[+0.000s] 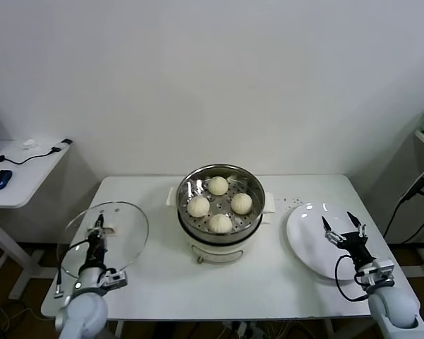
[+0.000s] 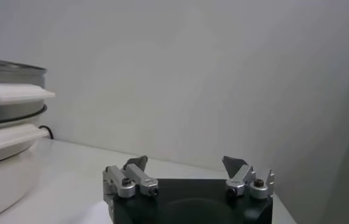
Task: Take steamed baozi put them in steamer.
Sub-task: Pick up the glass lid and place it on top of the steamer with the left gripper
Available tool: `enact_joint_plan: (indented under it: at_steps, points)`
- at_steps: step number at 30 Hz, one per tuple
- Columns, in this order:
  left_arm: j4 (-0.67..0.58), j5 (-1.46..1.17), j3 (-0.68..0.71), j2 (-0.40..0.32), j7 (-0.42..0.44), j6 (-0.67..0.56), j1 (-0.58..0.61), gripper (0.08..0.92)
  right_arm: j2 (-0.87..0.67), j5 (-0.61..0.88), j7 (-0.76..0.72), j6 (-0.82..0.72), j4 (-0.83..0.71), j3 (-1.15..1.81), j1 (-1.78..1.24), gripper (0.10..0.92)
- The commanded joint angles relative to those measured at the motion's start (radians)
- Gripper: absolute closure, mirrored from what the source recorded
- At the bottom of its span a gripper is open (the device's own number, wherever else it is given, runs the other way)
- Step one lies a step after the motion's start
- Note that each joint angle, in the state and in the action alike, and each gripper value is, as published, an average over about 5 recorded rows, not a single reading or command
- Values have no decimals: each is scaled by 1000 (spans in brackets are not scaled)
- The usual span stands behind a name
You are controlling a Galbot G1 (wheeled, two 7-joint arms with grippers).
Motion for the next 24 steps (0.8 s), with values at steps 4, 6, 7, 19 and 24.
enact_joint_plan:
  at_steps: [4,6,7,19,24]
  points:
    - [-496,-24,31,207,220,325,119,852,-9,-8,1,-1,-38,-15,47,203]
    - [-507,-18,70,223,276,360,61,852,-9,-14,2,-1,-46,-21,56,203]
    - [-508,-11,95,225,302,374,27,852,-8,-17,3,-1,-51,-24,61,203]
    - [-432,309,564,65,648,492,-391,852,5,-47,9,0,-84,-44,97,203]
    - [-323,344,652,-53,626,501,-483,852,11,-51,7,5,-87,-25,86,203]
